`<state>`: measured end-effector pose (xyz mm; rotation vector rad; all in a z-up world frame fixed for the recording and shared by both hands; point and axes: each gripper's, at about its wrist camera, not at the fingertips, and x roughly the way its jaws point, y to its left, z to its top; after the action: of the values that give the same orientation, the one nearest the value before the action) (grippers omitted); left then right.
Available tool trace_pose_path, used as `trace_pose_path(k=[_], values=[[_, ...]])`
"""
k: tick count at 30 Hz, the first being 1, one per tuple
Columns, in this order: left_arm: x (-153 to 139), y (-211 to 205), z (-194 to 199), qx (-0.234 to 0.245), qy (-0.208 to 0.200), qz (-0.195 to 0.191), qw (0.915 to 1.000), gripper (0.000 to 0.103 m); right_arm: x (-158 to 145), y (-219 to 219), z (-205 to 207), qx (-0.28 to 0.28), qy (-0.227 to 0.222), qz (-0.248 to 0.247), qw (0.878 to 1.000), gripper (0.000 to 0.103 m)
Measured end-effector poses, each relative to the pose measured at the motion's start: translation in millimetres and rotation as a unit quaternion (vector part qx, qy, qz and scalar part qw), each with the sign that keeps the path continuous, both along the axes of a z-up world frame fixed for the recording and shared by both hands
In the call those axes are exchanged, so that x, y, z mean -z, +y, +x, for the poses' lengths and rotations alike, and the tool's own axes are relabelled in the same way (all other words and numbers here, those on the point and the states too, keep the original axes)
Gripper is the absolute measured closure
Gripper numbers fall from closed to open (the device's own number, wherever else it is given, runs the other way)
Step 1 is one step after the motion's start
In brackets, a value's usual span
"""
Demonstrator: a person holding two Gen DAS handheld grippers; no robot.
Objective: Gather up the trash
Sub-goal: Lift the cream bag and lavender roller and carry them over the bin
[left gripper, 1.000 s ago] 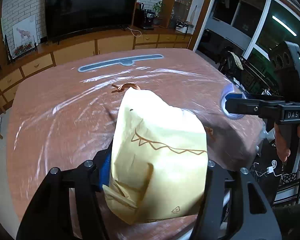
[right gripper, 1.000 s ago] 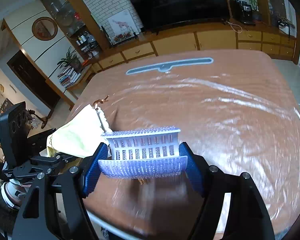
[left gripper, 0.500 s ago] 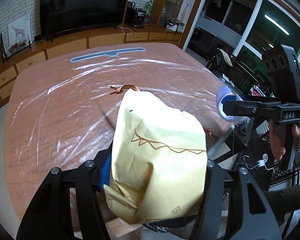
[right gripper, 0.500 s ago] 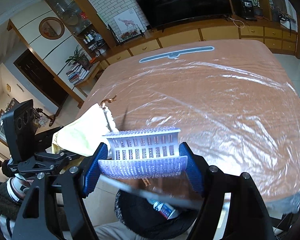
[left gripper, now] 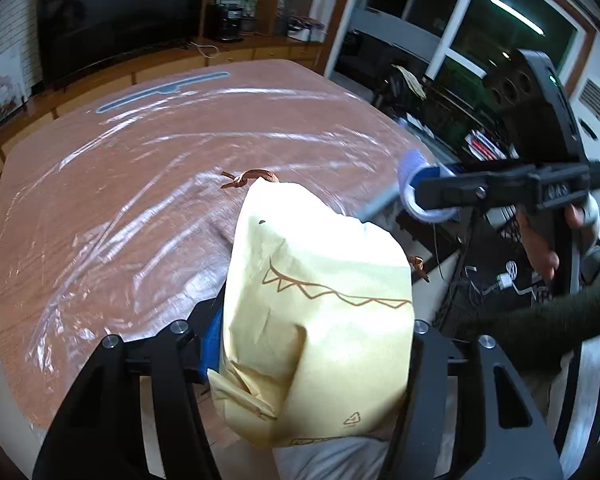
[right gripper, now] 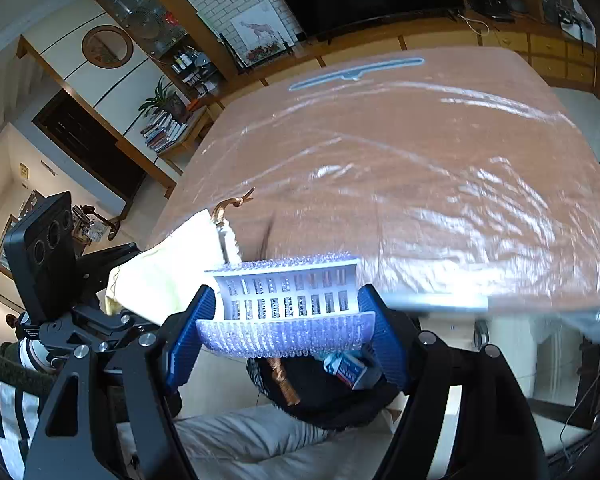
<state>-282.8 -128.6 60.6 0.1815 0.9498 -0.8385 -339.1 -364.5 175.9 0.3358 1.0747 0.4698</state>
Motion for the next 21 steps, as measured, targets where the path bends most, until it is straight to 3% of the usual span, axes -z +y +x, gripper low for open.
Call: trace_pose_path(k=[13, 21], values=[[29, -14, -41, 0.067, 0.064, 0.018, 0.9956, 0.043, 37, -2, -34, 0.001, 0.058, -0.002, 0.998, 0.031], [68, -14, -48, 0.058, 0.098, 0.049, 0.9923, 0.043, 63, 11, -41, -0.006, 0.082, -0.018, 0.996, 0.031]])
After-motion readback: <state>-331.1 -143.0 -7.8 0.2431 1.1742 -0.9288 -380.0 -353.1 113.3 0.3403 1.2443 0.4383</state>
